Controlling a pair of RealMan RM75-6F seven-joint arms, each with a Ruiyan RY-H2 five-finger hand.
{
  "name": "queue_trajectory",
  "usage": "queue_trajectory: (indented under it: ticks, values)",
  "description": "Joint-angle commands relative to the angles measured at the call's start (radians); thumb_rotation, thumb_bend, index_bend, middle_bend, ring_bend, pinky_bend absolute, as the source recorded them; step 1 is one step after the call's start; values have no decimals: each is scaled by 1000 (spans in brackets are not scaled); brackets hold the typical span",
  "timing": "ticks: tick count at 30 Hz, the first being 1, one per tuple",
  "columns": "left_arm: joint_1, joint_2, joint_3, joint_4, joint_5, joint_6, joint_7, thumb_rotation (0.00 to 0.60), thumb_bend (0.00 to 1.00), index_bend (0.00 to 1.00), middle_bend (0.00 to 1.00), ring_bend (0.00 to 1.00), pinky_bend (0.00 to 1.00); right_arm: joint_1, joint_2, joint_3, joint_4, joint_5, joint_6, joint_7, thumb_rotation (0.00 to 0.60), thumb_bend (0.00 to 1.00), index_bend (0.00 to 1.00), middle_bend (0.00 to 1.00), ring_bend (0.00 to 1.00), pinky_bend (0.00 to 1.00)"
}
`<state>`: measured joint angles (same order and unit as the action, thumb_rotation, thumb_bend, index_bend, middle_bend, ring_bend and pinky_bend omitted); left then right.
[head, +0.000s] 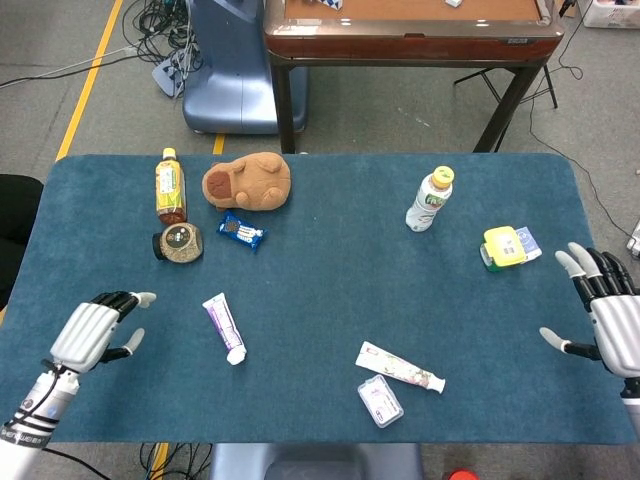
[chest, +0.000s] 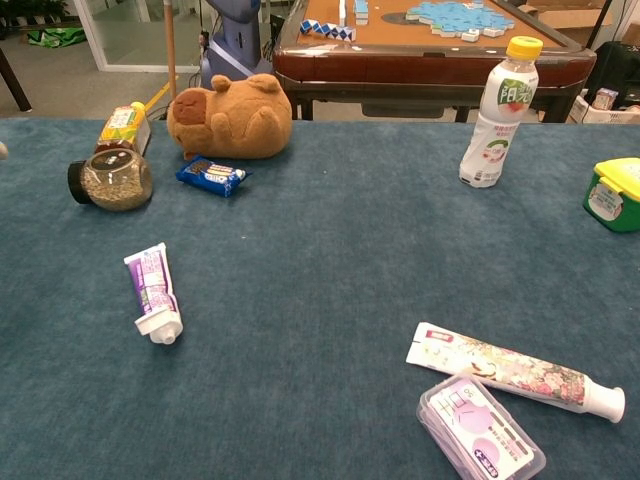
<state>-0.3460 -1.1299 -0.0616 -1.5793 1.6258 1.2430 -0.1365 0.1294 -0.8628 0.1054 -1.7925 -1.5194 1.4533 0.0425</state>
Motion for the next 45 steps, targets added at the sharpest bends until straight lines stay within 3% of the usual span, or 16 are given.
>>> queue_trajectory:
  ticks: [1,11,24,35,45]
  values:
    - [-98,16,23,53,70,-106,-98,600,393,216,306,247,260,6,9,7,-13,4,-1,-10,600,6,0,55,0,0]
    - [-280,-24,54,126,156,-278,-140,600,394,141,169,152,217,6,20,6,-39,14,-4,-36,600,6,0,55,0,0]
    - [-434,-116,116,210,222,-398,-144,600,394,134,132,135,207,-22,20,-9,-51,22,21,-46,600,6,0,55,0,0]
    - [-471,-137,146,237,138,-492,-122,600,393,124,107,126,194,-36,20,-13,-47,21,36,-36,600,6,0,55,0,0]
    - [-455,-102,180,206,81,-497,-113,600,393,143,143,126,193,-42,12,-14,-42,15,48,-29,600,6,0,55,0,0]
